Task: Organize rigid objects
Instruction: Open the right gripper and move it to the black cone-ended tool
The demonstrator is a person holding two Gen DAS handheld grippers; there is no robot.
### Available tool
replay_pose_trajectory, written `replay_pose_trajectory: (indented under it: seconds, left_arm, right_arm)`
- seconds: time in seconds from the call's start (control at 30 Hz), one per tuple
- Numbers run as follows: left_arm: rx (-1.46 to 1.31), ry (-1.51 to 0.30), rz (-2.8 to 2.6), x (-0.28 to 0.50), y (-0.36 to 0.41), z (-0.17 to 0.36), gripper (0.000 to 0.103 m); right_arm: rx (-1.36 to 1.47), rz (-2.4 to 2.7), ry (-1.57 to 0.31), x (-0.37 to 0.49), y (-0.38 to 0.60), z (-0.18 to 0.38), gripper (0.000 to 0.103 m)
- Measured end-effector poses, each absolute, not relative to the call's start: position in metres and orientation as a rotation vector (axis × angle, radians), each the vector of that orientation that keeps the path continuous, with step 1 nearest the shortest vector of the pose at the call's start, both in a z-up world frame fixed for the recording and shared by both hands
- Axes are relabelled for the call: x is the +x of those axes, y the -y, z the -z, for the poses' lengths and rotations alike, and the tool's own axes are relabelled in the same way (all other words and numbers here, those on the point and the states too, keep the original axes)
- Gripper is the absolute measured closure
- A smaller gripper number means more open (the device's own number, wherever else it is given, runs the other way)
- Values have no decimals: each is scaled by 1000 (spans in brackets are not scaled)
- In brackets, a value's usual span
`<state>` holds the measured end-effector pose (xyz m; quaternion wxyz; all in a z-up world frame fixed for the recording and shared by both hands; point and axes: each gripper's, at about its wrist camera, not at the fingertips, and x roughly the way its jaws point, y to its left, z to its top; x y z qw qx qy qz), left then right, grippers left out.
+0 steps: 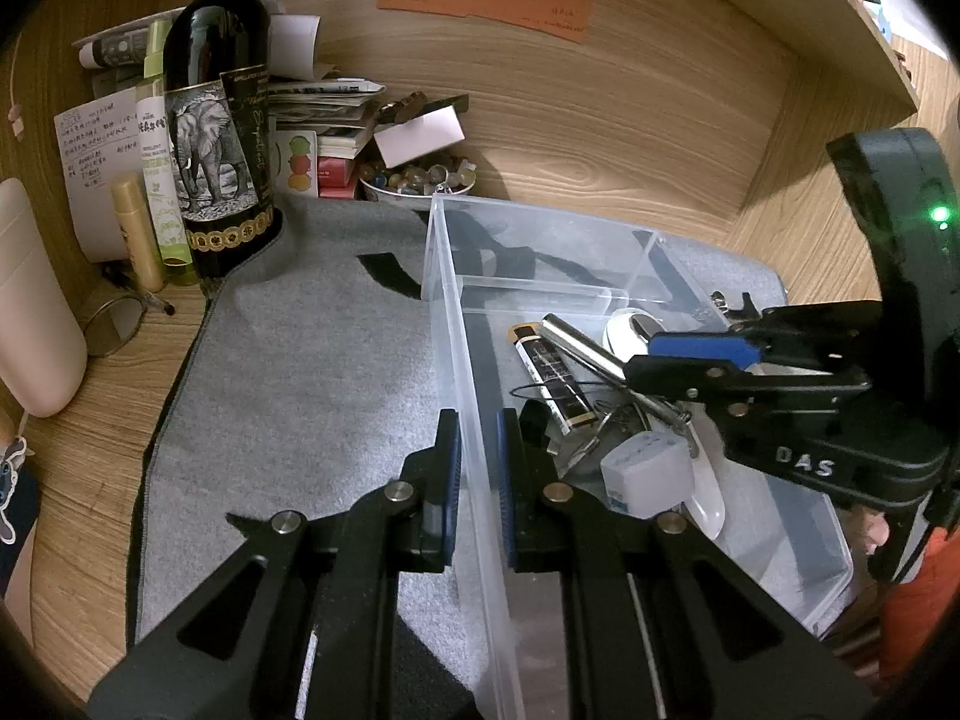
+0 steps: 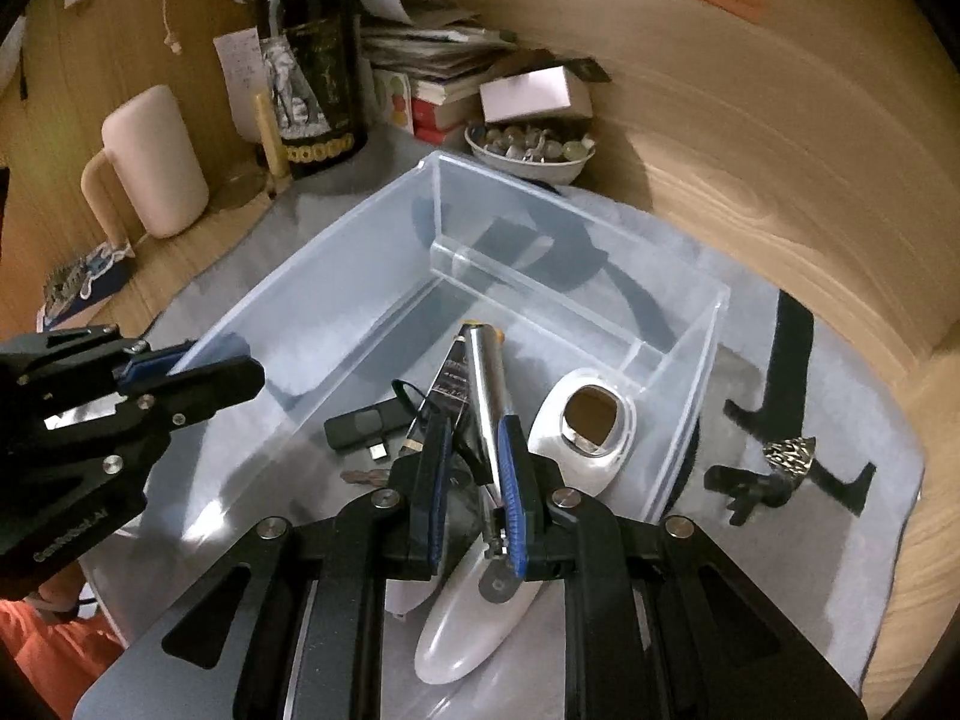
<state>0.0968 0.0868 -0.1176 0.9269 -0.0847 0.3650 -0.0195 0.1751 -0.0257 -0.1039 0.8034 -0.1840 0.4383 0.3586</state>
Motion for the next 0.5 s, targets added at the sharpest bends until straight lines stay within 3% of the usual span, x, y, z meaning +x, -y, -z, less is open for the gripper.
replay_pose_trajectory:
  seconds: [0.13, 0.27, 0.33, 0.5]
  left_arm:
    - [-174, -749, 40, 97, -87, 118, 92]
    - [-173, -750, 39, 97, -86, 118, 92]
    - [-174, -752, 39, 97, -86, 118, 92]
    - [-175, -754, 39, 97, -86, 118, 92]
  right_arm:
    - [-370, -754, -905, 172, 34, 94, 66]
    - [-346, -728, -856, 170, 47, 82, 52]
    - [-336, -695, -822, 170, 57, 74, 36]
    - [-290, -615, -783, 179, 87, 60, 31]
